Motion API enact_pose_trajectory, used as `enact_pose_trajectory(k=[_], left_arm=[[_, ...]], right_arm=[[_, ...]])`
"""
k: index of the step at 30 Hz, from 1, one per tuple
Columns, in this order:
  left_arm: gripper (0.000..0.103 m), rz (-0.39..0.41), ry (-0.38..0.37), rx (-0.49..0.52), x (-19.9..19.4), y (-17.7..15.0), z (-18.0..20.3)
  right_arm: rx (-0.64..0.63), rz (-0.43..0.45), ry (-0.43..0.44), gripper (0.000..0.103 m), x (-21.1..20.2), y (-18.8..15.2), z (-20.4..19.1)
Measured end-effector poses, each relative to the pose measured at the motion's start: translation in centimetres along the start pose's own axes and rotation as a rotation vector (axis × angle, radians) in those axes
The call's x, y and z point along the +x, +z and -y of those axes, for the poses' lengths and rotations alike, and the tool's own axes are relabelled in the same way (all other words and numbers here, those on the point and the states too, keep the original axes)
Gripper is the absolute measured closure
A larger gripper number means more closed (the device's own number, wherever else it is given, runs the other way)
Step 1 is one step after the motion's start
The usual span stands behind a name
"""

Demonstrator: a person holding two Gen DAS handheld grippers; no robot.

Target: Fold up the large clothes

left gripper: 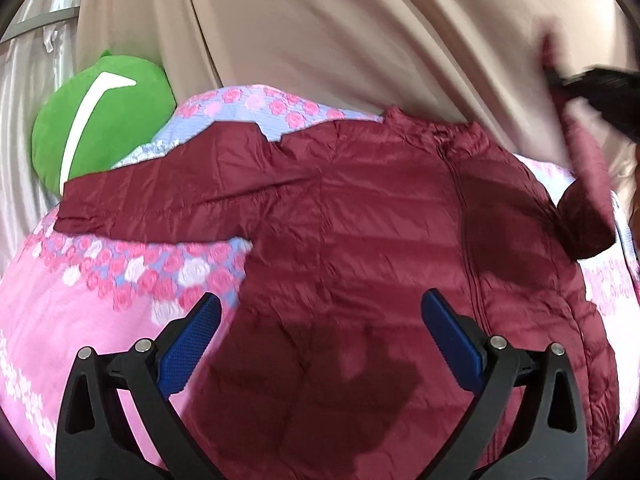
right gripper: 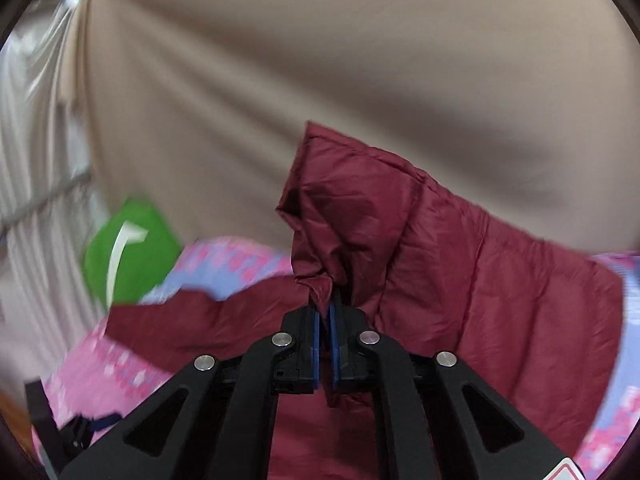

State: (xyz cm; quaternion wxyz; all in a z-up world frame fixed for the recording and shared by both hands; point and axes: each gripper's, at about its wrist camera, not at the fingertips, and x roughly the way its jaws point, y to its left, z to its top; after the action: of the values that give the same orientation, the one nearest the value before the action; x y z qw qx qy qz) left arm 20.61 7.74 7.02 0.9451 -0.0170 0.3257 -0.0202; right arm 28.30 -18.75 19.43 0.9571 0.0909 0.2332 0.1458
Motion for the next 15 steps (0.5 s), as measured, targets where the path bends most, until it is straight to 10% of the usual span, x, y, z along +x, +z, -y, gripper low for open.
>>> enact_pose_trajectory(k=[8,15], left_arm=[[0.005,-0.070,-0.066,-0.044,4.5,1.3,-2.3],[0.005,-0.202,-0.185,-0.124,10.5,2.8,-1.3]], right_arm=[[-0.114,-0.245,0.122,0.066,9.7,-9.7,-8.5],[0.047,-0.111,-0.079,0.048,1.7,-8.7,3.4]])
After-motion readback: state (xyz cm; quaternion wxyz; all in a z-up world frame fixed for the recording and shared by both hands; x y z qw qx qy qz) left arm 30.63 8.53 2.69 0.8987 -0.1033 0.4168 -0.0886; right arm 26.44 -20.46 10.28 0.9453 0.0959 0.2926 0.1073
